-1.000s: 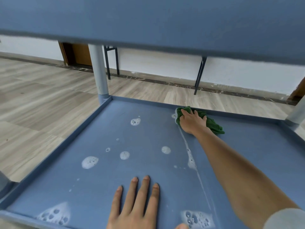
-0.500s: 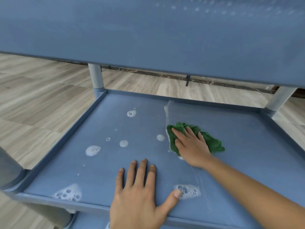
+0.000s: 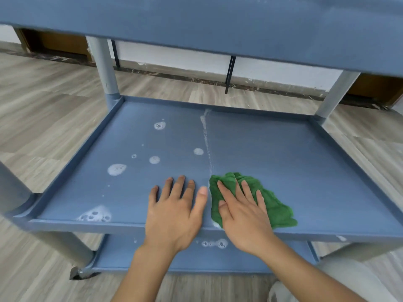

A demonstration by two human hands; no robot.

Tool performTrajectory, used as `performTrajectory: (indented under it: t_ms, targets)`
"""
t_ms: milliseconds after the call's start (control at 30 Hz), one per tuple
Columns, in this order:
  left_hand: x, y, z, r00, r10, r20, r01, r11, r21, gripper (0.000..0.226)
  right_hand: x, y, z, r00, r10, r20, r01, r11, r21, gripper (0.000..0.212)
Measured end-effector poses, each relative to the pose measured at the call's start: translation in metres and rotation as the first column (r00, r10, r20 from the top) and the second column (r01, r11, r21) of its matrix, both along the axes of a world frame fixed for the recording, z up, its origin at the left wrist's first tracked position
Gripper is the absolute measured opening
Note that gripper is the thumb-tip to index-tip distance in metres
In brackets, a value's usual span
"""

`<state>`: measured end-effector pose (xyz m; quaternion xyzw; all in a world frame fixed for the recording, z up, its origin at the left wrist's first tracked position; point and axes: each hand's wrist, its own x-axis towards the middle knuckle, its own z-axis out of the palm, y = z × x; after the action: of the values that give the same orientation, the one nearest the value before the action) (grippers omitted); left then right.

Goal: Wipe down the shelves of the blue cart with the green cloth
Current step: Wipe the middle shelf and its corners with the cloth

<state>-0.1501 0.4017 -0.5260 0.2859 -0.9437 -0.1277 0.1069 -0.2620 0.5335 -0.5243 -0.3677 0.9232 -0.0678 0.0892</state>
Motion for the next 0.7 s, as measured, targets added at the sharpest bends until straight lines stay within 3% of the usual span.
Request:
performTrajectory:
  t_ms: [133,533,700]
  targets:
    - [0.009,-0.031,-0.009,0.995,-0.080,0.052,0.081,0.997,-0.017,0.053,-0.013,-0.010,-0.003,1.000,0.024,0.020,-0.024,1.000,0.012,0.056]
    - [0.018,-0.033,-0.006,0.984,-0.162,0.072,0.165,0.986,-0.036,0.065,-0.119,-0.120,-0.007,1.000,-0.022,0.004,0.022,1.000,0.002,0.056]
    - [0.020,-0.033,-0.001,0.984,-0.170,0.056,0.173,0.984,-0.045,0.058,-0.167,-0.171,-0.004,0.998,-0.058,0.019,0.059,0.998,-0.007,0.057]
